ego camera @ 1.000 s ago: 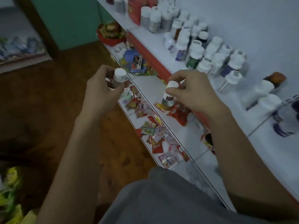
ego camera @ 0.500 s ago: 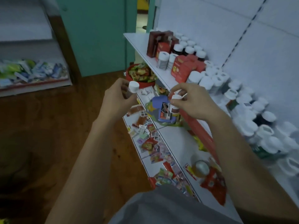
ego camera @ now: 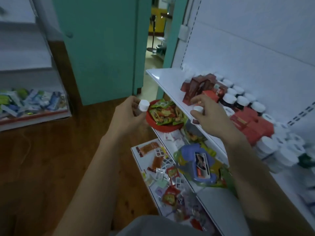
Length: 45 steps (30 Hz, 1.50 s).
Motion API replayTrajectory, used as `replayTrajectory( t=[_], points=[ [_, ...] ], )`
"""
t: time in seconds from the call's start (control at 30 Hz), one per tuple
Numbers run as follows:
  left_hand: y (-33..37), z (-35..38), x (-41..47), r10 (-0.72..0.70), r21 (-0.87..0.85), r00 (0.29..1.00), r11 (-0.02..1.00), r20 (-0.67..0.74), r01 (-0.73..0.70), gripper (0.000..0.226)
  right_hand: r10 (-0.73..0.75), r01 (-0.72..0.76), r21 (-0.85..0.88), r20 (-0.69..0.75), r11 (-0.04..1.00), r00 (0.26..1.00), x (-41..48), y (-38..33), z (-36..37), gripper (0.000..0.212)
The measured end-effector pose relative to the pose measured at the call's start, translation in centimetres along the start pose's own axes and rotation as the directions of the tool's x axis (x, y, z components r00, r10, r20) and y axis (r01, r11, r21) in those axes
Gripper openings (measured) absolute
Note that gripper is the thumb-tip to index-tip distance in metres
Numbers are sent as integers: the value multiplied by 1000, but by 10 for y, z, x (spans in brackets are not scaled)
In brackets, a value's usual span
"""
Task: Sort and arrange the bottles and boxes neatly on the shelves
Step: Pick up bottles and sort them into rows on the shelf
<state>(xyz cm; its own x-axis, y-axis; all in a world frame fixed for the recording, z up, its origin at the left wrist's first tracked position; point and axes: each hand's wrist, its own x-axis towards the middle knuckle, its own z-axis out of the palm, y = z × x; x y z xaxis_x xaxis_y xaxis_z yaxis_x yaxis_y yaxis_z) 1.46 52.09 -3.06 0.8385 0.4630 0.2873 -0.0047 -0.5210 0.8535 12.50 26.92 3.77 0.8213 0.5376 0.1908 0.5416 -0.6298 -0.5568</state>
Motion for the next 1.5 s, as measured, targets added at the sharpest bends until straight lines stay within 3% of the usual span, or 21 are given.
replayTrajectory(
  t=[0.17,0.37,0.67,0.97,1.07,1.2,1.33,1.5],
  points=[
    [-37,-46,104,27,-4,999,1000,41,-26,25,69,-66,54,-52,996,996,80,-36,29,36],
    [-75,-46,198,46,-16,987,999,153,-44,24,141,-119,135,-164,984,976,165,-48,50,26],
    [-122,0,355,-17,130,981,991,193,-9,35,194,-173,94,-324,980,926,285,-7,60,24],
    [-120,82,486,71,13,948,997,310,-79,25,324,-353,2,-399,936,858,377,41,30,28],
    [-122,120,518,110,13,905,992,410,-126,22,419,-460,-26,-370,887,829,391,56,31,25],
    [-107,167,578,224,-61,815,972,534,-227,22,473,-555,-40,-474,831,743,419,59,14,22],
    [-84,214,632,319,-142,669,941,671,-306,26,568,-677,11,-552,736,610,433,60,4,21],
    [-83,251,652,423,-340,554,906,717,-252,34,678,-825,50,-599,564,427,460,66,19,23]
  ],
)
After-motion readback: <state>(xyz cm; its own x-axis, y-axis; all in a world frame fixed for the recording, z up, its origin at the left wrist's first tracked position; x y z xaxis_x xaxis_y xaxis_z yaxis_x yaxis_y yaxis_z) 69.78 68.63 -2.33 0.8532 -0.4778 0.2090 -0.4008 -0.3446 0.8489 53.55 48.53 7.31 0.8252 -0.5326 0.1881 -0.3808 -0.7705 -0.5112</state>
